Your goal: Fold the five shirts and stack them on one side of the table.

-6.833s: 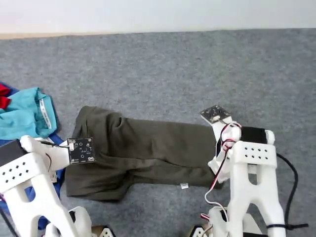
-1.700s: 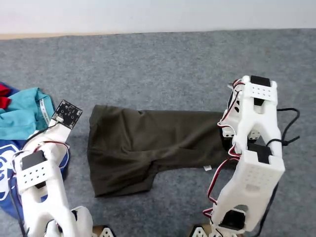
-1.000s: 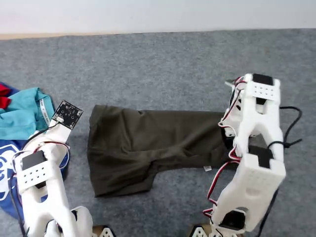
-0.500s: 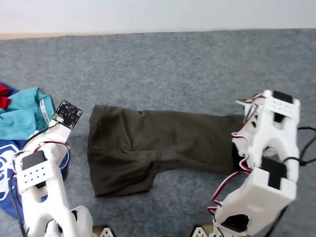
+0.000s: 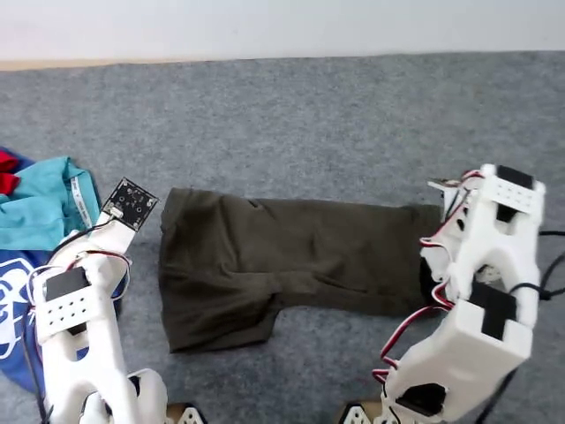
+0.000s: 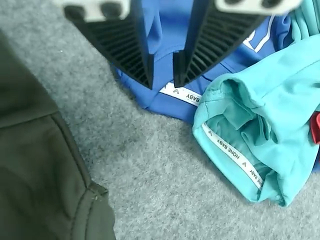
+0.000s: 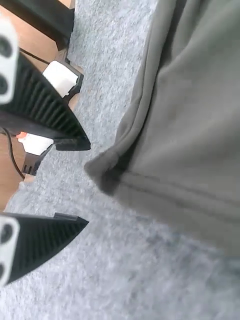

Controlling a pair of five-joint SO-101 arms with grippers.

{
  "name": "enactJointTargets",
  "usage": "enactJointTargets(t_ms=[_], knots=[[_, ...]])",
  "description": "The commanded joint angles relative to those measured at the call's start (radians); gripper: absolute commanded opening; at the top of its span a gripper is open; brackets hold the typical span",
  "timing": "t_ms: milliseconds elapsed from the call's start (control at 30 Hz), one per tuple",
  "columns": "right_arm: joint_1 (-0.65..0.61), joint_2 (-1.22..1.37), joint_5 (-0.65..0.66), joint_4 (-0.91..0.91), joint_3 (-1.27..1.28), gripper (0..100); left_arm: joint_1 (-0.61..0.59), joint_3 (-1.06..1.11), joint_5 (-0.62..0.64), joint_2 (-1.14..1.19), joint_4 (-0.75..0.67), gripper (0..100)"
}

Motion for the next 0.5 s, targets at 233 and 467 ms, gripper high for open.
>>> enactJointTargets(t_ms=[233,467], knots=[[-0.165,-0.042,-0.068,-0.045,-0.302,10.0,0.006,-0.042,0.002,-0.026,-0.021,7],[-0.206,0.068,-0.117,-0.202,-0.327,1.5,0.002,-0.051,0.003,-0.028,-0.021,7]])
